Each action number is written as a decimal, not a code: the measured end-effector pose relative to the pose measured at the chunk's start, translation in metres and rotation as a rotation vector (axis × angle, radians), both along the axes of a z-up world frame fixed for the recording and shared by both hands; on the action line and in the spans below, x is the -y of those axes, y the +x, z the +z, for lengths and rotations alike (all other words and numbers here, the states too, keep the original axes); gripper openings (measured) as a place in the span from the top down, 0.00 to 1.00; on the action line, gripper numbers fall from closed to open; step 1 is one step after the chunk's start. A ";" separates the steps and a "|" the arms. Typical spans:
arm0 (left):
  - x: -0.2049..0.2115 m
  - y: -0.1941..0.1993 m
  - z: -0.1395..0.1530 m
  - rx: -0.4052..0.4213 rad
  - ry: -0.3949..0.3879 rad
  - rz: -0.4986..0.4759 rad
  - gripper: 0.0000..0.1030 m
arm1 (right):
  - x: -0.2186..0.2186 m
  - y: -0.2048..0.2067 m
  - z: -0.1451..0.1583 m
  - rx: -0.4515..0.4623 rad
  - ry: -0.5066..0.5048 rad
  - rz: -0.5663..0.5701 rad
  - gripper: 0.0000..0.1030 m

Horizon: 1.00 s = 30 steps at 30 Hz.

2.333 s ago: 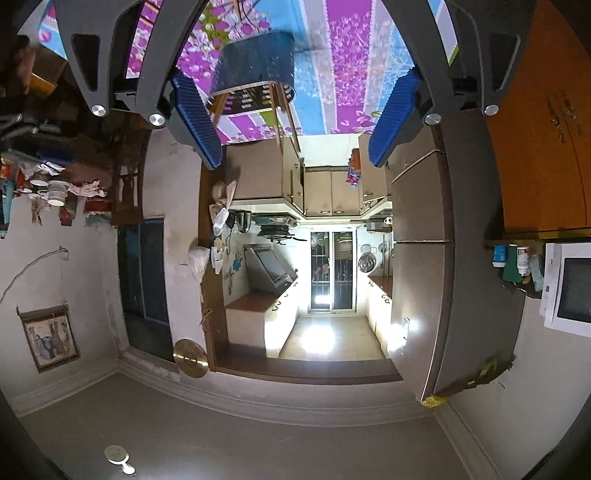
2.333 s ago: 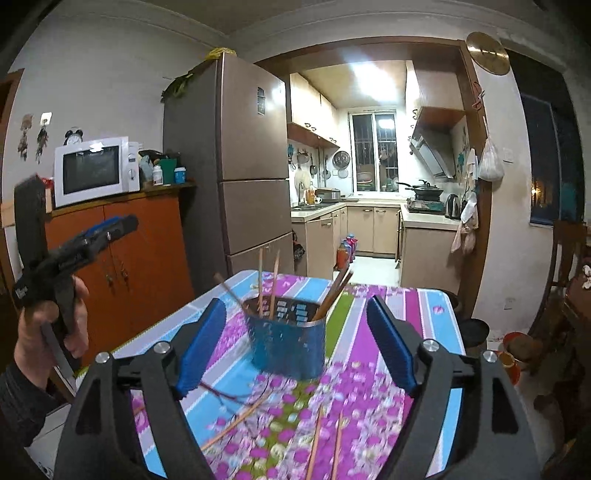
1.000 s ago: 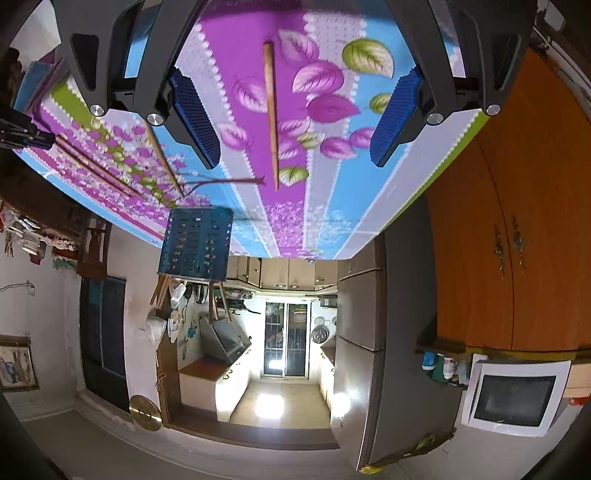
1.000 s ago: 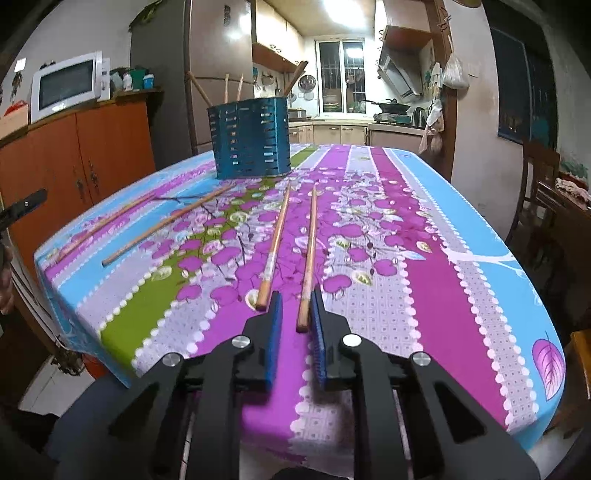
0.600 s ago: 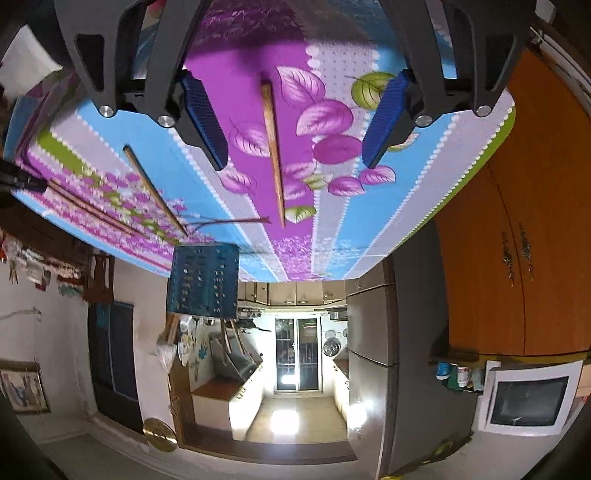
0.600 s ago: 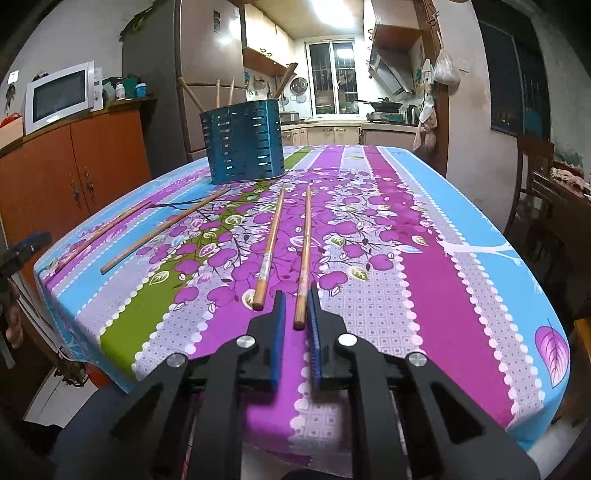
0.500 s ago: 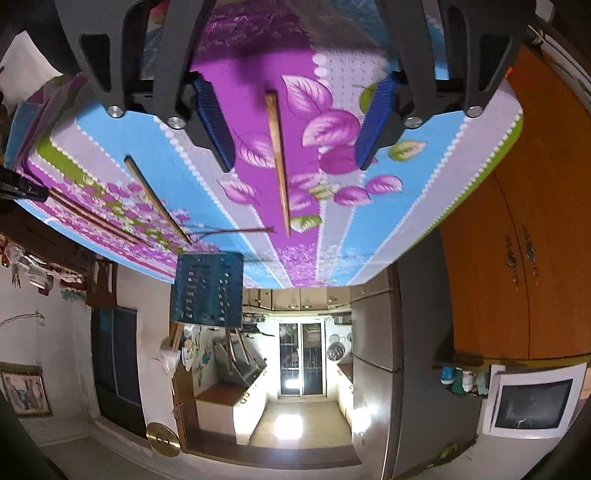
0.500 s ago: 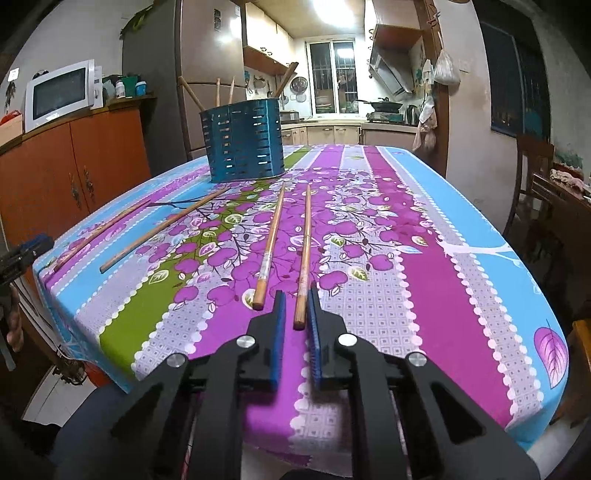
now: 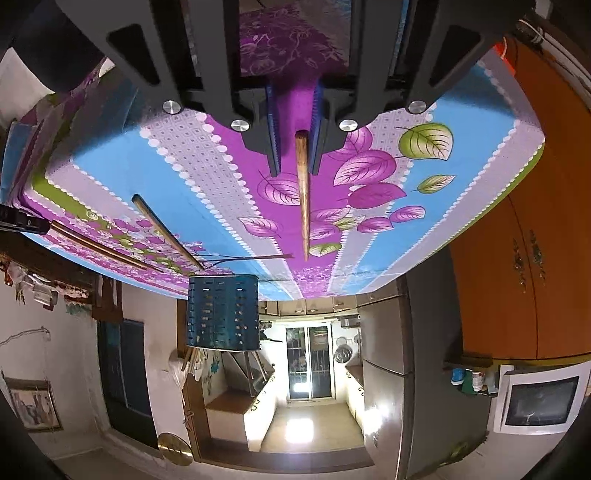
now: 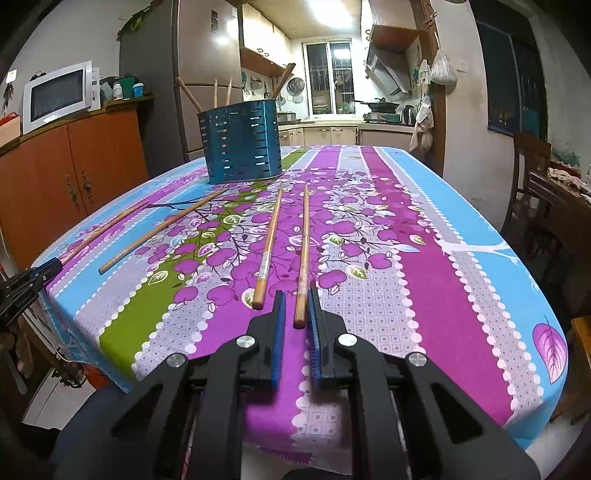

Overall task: Organize utensils
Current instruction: 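Close the right tool on one chopstick while the left tool closes on another, then lift both held chopsticks and carry them over the blue holder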

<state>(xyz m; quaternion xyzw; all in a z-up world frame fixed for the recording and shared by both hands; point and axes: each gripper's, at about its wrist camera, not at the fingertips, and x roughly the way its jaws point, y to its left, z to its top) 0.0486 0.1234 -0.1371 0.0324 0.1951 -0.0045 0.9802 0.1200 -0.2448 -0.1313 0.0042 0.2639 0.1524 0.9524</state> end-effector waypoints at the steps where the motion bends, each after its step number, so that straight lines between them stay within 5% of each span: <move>1: 0.000 0.000 -0.001 0.006 0.001 0.001 0.84 | 0.000 0.000 0.000 0.003 -0.003 0.000 0.90; 8: -0.001 -0.004 -0.005 0.043 -0.007 0.001 0.83 | -0.005 -0.006 -0.002 0.041 -0.057 -0.006 0.90; 21: 0.011 -0.006 0.000 0.061 0.008 0.009 0.93 | 0.001 -0.010 -0.004 0.068 0.003 -0.032 0.95; 30: 0.017 -0.018 0.068 0.207 0.022 -0.016 0.93 | 0.007 -0.024 0.048 0.190 0.000 -0.029 0.95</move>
